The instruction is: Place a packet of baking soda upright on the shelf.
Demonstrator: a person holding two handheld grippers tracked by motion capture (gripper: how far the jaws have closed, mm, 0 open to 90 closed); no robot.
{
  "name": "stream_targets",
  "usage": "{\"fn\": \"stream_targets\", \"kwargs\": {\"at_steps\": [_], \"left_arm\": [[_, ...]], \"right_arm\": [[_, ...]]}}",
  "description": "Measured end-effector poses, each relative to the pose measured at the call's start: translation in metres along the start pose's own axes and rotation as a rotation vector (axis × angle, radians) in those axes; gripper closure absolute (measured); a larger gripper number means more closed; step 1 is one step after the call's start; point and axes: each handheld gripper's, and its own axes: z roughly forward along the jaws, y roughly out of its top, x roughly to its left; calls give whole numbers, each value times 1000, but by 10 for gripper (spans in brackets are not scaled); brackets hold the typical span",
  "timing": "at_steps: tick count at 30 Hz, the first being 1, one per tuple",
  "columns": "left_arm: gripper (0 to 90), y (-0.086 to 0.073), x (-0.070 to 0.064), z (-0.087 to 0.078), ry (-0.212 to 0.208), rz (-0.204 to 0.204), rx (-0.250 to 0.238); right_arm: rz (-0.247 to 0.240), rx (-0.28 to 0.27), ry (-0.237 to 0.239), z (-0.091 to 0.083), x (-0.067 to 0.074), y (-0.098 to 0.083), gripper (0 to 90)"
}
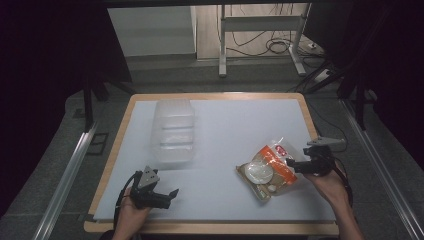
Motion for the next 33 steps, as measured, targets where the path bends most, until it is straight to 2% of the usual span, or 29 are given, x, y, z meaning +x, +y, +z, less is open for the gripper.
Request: {"fn": "stream_targets", "kwargs": {"at_steps": [4, 5, 6, 12, 14, 17, 18, 19, 20, 21, 22, 23, 25, 29, 33], "left_arm": [[0, 0, 0, 0, 0, 4, 4], [0, 0, 0, 0, 1, 4, 5], [0, 0, 0, 0, 0, 5, 6], [0, 0, -1, 1, -2, 10, 12], [0, 0, -1, 2, -1, 12, 13], [0, 0, -1, 2, -2, 16, 18], [0, 0, -1, 2, -3, 17, 19], [0, 0, -2, 2, -3, 17, 20], [0, 0, -2, 2, -3, 17, 20], [0, 0, -2, 2, -4, 17, 21], [0, 0, -2, 2, -3, 17, 22], [0, 0, -2, 2, -3, 18, 22], [0, 0, -2, 2, -1, 20, 22], [0, 0, -2, 1, 5, 21, 15], [0, 1, -2, 0, 9, 24, 12]], "right_arm": [[21, 24, 66, 7, -4, 0, 264], [28, 37, 97, 10, -5, -1, 304], [28, 37, 97, 10, -5, -1, 304], [-3, 78, 168, 14, -1, -3, 441], [-35, 92, 183, 16, 4, -2, 500], [-55, 97, 188, 16, 9, -1, 550], [-67, 99, 186, 16, 11, -1, 581], [-85, 102, 183, 16, 14, 0, 653], [-85, 102, 183, 16, 14, 0, 653], [-94, 99, 180, 15, 16, 0, 694], [-111, 96, 164, 14, 18, 1, 783], [-111, 96, 164, 14, 18, 1, 783], [-124, 73, 165, 11, 19, 1, 881], [-143, 5, 162, 2, 27, 6, 894], [-119, -28, 190, -5, 30, 10, 894]]}}
